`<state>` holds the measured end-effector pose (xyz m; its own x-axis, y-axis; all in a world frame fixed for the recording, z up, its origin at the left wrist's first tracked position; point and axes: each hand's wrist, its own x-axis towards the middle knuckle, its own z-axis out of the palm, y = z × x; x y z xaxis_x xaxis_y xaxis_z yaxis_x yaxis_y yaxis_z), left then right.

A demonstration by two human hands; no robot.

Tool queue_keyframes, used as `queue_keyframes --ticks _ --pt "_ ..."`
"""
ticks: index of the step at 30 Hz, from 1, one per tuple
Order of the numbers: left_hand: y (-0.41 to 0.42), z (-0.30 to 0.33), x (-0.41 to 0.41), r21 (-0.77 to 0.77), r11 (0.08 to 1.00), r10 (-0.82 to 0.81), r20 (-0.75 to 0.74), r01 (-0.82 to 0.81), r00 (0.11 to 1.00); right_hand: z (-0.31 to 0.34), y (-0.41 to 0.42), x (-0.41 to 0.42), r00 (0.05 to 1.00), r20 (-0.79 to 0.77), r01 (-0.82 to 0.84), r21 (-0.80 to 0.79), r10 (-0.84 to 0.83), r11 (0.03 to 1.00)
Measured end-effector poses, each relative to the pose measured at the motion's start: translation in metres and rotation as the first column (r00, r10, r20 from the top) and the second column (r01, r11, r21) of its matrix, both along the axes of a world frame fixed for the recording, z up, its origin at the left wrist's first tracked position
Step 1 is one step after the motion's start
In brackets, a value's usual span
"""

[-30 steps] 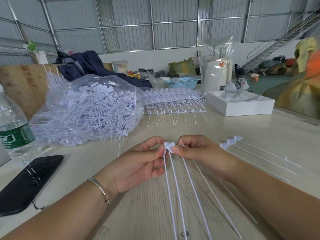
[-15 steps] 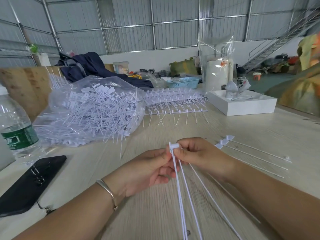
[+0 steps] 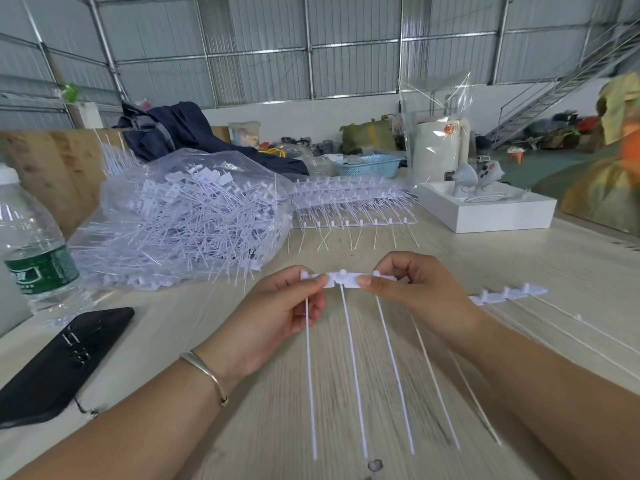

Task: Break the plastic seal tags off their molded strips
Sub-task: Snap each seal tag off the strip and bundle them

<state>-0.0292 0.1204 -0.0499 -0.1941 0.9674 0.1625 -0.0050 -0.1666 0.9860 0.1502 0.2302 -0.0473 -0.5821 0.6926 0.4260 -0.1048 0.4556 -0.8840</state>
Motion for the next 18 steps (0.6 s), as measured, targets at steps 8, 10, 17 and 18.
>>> queue_keyframes --ticks 8,10,17,18 --pt "0.003 -0.003 -0.002 -0.01 1.0 0.018 -0.057 -0.018 0.998 -0.001 0.003 0.001 1.0 -0.005 -0.013 0.028 0.013 1.0" --pt "0.003 -0.001 -0.002 -0.012 1.0 0.012 -0.021 -0.012 1.0 0.0 0.004 0.0 1.0 -0.004 -0.01 0.018 0.011 1.0" --pt "0.001 0.006 -0.003 -0.073 0.997 -0.016 -0.008 0.016 1.0 0.007 0.004 0.005 0.998 0.062 -0.004 -0.051 0.007 0.999" --pt "0.0 0.008 -0.004 -0.083 0.996 -0.023 -0.014 0.022 1.0 0.007 0.004 0.005 0.997 0.071 -0.003 -0.06 0.008 0.998"
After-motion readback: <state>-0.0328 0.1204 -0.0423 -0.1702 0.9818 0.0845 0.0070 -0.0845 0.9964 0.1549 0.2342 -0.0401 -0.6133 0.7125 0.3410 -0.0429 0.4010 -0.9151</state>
